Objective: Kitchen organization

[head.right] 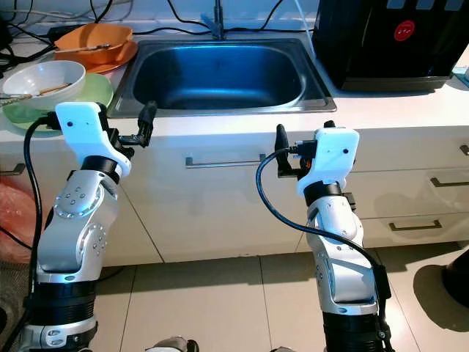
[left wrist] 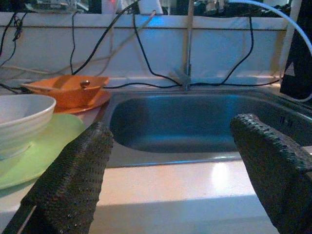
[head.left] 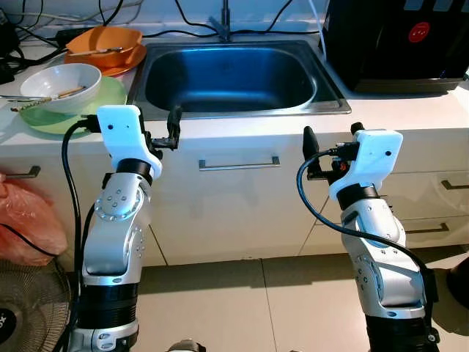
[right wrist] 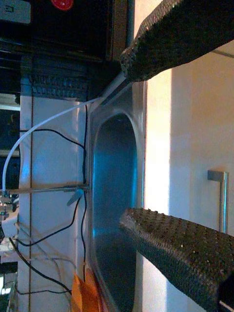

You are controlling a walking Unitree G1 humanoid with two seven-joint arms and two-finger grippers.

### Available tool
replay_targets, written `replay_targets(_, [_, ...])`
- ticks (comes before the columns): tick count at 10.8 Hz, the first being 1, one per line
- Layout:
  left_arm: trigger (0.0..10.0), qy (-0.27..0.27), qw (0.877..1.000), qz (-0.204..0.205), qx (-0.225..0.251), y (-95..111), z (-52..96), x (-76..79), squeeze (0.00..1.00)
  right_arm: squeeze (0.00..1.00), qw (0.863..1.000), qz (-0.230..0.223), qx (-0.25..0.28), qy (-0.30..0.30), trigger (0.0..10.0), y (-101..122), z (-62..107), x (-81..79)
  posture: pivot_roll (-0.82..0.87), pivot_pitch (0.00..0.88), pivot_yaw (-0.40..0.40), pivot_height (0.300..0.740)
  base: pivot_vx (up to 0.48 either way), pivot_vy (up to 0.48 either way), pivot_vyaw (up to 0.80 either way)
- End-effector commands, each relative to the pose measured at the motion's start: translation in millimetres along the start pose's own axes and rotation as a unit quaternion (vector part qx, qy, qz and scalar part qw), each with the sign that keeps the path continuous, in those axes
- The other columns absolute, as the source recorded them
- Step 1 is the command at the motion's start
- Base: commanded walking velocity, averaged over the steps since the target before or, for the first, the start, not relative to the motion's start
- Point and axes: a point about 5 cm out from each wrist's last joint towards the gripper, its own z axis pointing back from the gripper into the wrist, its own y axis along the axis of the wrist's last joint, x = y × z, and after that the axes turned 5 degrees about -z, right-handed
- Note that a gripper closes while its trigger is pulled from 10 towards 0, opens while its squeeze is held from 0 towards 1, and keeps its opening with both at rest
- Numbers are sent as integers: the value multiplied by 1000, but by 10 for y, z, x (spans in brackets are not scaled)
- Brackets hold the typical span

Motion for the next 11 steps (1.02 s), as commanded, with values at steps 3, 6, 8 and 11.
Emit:
replay_targets(3, [10000, 2, 1000, 1, -4, -10, 11, -3, 0, 0, 1000, 0, 3, -2, 10000, 1, 2, 15, 55, 27, 22, 740, 0, 0, 0])
replay_targets(6, [10000, -3, 1000, -1, -3, 7, 6, 11, 0, 0, 1000, 6, 1, -7, 10000, 3, 14, 32, 50, 43, 25, 740, 0, 0, 190])
replay_targets(8, [10000, -4, 1000, -1, 0, 29, 2, 17, 0, 0, 1000, 7, 2, -7, 10000, 12, 4, 31, 46, 57, 24, 740, 0, 0, 616])
replay_targets(11, [10000, 1, 1000, -3, 6, 59, 19, 23, 0, 0, 1000, 6, 11, -11, 10000, 70, 13, 49, 31, 66, 23, 740, 0, 0, 0])
